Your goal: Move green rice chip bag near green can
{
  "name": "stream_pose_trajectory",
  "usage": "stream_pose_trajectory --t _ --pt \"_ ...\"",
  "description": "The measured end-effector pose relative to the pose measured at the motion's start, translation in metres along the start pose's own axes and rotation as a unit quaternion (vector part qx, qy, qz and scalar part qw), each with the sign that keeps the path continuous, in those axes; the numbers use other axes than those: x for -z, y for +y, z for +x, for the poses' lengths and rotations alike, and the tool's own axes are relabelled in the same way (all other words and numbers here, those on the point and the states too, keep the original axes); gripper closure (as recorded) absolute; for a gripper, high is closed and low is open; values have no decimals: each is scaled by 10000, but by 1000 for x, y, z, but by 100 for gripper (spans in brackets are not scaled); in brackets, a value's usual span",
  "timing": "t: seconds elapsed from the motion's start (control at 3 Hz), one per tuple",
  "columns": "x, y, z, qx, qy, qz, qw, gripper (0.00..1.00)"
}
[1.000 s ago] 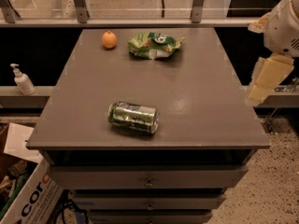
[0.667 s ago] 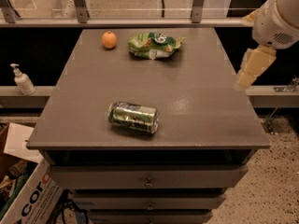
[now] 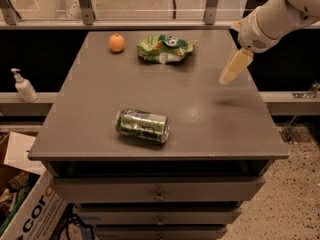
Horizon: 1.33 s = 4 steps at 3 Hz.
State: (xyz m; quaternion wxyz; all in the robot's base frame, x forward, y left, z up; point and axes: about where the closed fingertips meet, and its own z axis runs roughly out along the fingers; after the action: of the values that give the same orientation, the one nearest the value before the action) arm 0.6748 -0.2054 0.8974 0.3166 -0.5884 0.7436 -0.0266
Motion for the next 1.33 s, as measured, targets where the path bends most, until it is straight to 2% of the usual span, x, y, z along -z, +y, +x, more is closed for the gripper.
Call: stream_pose_trajectory --t 0.33,0.67,1.0,1.33 --pt "1 1 0 7 4 -3 10000 0" --pt "-4 0 -13 -101 -332 -66 9994 0" --pt "-27 -5 -49 -237 -895 -154 9956 0" --pt "-57 -6 -83 -221 -1241 -189 9918 0"
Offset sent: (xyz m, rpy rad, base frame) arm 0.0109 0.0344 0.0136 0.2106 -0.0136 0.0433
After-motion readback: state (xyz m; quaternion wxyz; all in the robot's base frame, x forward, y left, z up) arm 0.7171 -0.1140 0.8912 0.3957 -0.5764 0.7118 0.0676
